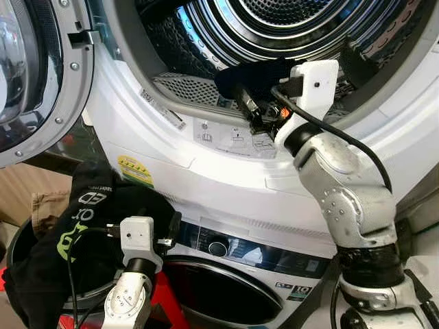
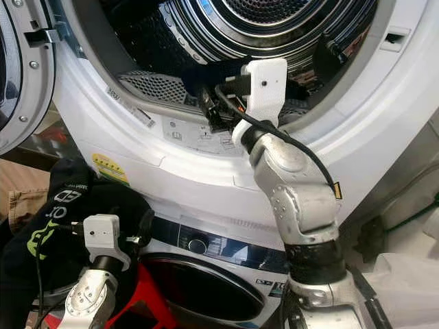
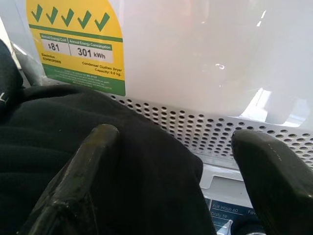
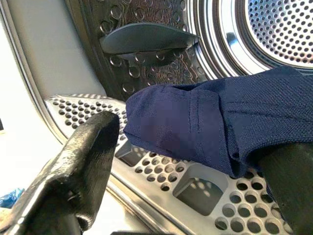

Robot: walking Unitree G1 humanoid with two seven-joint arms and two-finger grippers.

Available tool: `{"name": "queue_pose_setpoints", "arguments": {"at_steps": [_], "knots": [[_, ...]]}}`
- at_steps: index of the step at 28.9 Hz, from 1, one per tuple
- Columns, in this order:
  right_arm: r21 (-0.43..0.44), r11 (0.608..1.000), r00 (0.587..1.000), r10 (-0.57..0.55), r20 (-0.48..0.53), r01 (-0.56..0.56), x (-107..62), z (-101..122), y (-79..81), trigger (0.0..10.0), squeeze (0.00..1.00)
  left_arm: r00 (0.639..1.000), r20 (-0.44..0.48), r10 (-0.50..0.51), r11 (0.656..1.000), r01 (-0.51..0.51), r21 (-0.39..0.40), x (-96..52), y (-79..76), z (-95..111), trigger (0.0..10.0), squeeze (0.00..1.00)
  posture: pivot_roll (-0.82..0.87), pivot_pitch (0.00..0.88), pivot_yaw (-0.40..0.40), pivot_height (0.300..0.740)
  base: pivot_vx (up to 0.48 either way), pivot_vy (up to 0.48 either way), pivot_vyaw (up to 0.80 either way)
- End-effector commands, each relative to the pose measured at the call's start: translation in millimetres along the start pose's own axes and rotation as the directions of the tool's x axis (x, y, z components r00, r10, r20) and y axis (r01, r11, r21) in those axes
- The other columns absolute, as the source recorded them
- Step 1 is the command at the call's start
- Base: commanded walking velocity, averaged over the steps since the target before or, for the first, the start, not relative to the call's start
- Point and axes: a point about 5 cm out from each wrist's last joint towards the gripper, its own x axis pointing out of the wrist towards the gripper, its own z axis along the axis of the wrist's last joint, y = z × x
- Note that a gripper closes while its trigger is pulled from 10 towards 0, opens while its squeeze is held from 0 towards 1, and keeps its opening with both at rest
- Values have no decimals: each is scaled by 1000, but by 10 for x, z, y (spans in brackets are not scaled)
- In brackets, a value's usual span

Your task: Clothes washing

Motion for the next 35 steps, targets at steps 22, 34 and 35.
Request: {"name": "queue_pose_setpoints", "arguments": {"at_steps": [22, 34, 35], "knots": [[-32, 992, 990, -120, 77, 123, -684, 55, -357, 10000, 0, 1000, -1, -26, 1000, 26, 7, 10, -20, 4, 10000, 0, -90, 73, -20, 740, 0, 0, 0], [33, 990, 982, 129, 138, -135, -1044, -14, -159, 10000, 0, 1000, 4, -25, 1000, 25, 6, 14, -22, 10, 10000, 0, -94, 86, -22, 740, 0, 0, 0], [69, 970, 961, 221, 166, -235, -1138, -27, -72, 10000, 0, 1000, 6, -24, 1000, 24, 9, 18, -8, 13, 10000, 0, -95, 87, -20, 740, 0, 0, 0]]}}
